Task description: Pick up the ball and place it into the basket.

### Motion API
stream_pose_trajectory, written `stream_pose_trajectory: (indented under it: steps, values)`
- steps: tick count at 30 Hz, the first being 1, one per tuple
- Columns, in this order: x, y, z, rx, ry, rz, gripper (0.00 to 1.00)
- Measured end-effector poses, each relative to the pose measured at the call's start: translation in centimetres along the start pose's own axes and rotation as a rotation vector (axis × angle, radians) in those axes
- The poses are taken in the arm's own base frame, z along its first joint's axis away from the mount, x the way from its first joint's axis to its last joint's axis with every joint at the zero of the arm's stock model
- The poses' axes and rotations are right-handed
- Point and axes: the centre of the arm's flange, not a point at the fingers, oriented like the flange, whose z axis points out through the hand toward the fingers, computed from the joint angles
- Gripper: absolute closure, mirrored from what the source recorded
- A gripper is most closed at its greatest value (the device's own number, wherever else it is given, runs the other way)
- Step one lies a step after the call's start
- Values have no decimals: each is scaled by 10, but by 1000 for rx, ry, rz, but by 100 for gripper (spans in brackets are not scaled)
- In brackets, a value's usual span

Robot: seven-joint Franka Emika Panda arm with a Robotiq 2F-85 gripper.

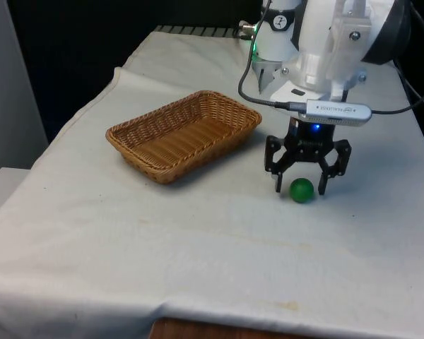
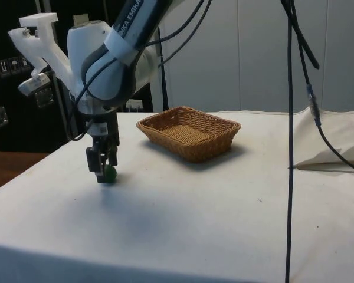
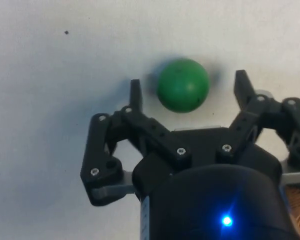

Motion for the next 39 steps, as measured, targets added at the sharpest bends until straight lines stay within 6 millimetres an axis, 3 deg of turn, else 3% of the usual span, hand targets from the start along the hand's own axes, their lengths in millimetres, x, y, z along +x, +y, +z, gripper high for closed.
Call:
stream_pose_trajectory:
  steps: [1, 5, 6, 8, 17, 39]
  values:
    - [0, 0, 0, 0, 0, 0, 48]
    - [0, 0, 0, 0, 0, 0, 85]
    - [0, 0, 0, 0, 0, 0, 85]
    - [0, 0, -1, 0, 1, 0, 100]
    - [1, 0, -2, -1, 3, -1, 100]
    - [-10, 13, -81, 22, 17, 2, 100]
